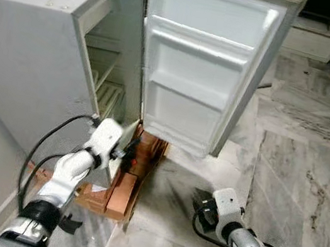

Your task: Restocking fridge

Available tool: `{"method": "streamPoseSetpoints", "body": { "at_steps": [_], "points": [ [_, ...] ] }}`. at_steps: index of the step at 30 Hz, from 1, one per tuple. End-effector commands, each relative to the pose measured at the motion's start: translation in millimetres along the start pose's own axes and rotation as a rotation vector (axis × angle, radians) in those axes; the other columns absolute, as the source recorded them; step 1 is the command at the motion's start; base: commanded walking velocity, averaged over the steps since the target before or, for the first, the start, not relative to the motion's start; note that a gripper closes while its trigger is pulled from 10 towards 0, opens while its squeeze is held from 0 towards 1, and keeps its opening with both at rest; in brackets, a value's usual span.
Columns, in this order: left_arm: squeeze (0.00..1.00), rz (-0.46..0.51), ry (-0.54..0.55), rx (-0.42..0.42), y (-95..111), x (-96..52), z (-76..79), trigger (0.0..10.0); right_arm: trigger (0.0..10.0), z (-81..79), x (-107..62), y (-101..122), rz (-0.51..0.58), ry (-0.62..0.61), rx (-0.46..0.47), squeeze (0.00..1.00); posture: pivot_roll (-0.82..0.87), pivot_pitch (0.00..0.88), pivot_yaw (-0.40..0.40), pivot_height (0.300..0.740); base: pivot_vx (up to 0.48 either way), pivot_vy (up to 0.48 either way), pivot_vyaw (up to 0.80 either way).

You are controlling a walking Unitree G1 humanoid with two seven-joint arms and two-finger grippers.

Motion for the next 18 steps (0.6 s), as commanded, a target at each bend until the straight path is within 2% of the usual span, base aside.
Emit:
{"method": "streamPoseSetpoints", "body": {
  "at_steps": [1,2,4,6,7,12,13,18],
  "points": [
    [0.0,0.02,0.064,-0.017,2,-6.0,-7.4,10.0,10.0,6.2,0.7,-5,-0.011,-0.018,-0.012,0.0,0.09,0.0,-0.004,0.74,0.0,-0.454,0.0],
    [0.0,0.003,0.097,-0.024,-3,-16.0,-10.7,10.0,10.0,8.1,2.9,-7,-0.018,-0.012,-0.008,0.0,0.1,0.0,-0.003,0.74,0.0,-0.454,0.0],
    [0.0,0.0,0.102,-0.024,-4,-18.1,-11.1,10.0,10.0,8.5,3.3,-7,-0.019,-0.01,-0.007,0.0,0.1,0.0,-0.003,0.74,0.0,-0.45,0.0],
    [0.0,-0.046,0.146,-0.06,-22,-42.6,-10.1,10.0,10.0,14.3,6.9,-5,-0.001,-0.035,0.025,0.0,0.12,0.007,-0.013,0.74,0.126,-0.424,-0.72],
    [0.0,-0.059,0.147,-0.064,-26,-45.7,-8.4,10.0,10.0,14.6,7.6,-4,0.005,-0.036,0.026,0.0,0.12,0.007,-0.013,0.74,0.251,-0.405,-0.8],
    [0.0,-0.081,0.148,-0.076,-34,-51.1,-0.9,10.0,10.0,13.4,11.0,11,0.069,-0.029,0.023,0.0,0.1,0.008,-0.015,0.74,0.305,-0.365,-0.8],
    [0.0,-0.082,0.16,-0.084,-32,-51.9,1.9,10.0,10.0,11.6,14.0,27,0.137,-0.036,0.037,0.0,0.09,0.006,-0.012,0.74,0.368,-0.307,-0.8],
    [0.0,-0.121,0.226,-0.13,-39,-56.0,-1.3,10.0,10.0,-3.5,14.0,59,0.268,-0.04,0.048,0.0,0.06,0.0,-0.002,0.74,0.412,-0.162,-0.8]
  ]
}}
Point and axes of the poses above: a point about 5 cm out from each wrist's last joint towards the gripper, its own x axis pointing out of the wrist towards the gripper, its own y axis along the axis of the wrist's last joint, z = x × y, the point moved 4 cm from there along x, pointing out of the wrist towards the gripper, and after that the axes turned 9 degrees about x, right-handed, at the moved point
